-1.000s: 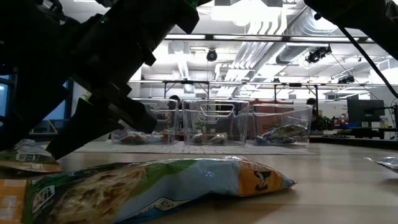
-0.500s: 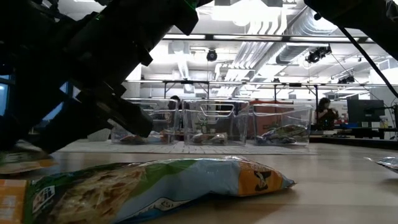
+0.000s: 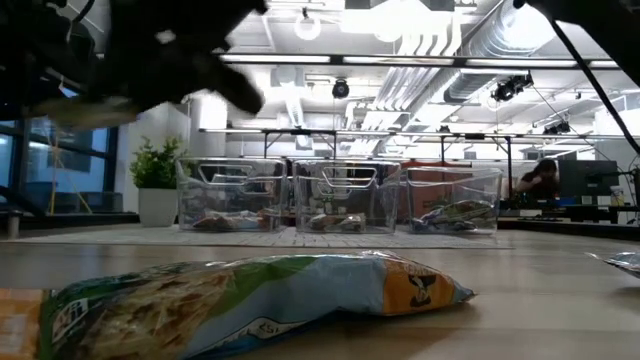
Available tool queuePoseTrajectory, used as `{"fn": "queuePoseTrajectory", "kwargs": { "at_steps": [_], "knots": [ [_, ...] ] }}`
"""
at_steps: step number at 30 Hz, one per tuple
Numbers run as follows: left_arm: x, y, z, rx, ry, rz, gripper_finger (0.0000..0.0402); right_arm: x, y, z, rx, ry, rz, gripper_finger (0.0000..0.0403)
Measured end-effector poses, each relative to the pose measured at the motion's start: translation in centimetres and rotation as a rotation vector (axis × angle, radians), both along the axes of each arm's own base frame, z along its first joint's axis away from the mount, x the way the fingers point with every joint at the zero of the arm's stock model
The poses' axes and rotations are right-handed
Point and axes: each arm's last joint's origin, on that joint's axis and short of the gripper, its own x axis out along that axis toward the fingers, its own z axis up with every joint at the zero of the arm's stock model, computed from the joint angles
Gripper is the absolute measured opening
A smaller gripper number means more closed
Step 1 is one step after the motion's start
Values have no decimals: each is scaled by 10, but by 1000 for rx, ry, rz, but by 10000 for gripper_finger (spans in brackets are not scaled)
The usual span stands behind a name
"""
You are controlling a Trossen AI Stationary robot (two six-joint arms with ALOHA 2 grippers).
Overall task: Pick and place Granola Bars by type
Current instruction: Put the yellow granola bar into the middle transparent bin
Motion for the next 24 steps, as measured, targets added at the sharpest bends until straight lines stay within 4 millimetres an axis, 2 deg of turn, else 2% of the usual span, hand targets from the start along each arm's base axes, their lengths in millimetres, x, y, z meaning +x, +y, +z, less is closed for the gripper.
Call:
{"fn": "queuePoseTrajectory", "kwargs": {
  "at_steps": [4,8,13,16,19,24],
  "knots": [
    [0,0,0,0,-1,-1,204,-17,-39,36,-123,56,-102,46],
    [0,0,0,1,1,-7,204,-44,-88,74,-219,136,-288,46],
    [0,0,0,4,1,-9,204,-79,-154,104,-277,259,-509,46],
    [0,0,0,3,2,-10,204,-94,-187,111,-273,320,-581,46],
    [0,0,0,3,2,-9,204,-102,-218,108,-230,372,-625,46],
    [0,0,0,4,2,-11,204,-112,-256,84,-132,472,-679,46]
  ]
}}
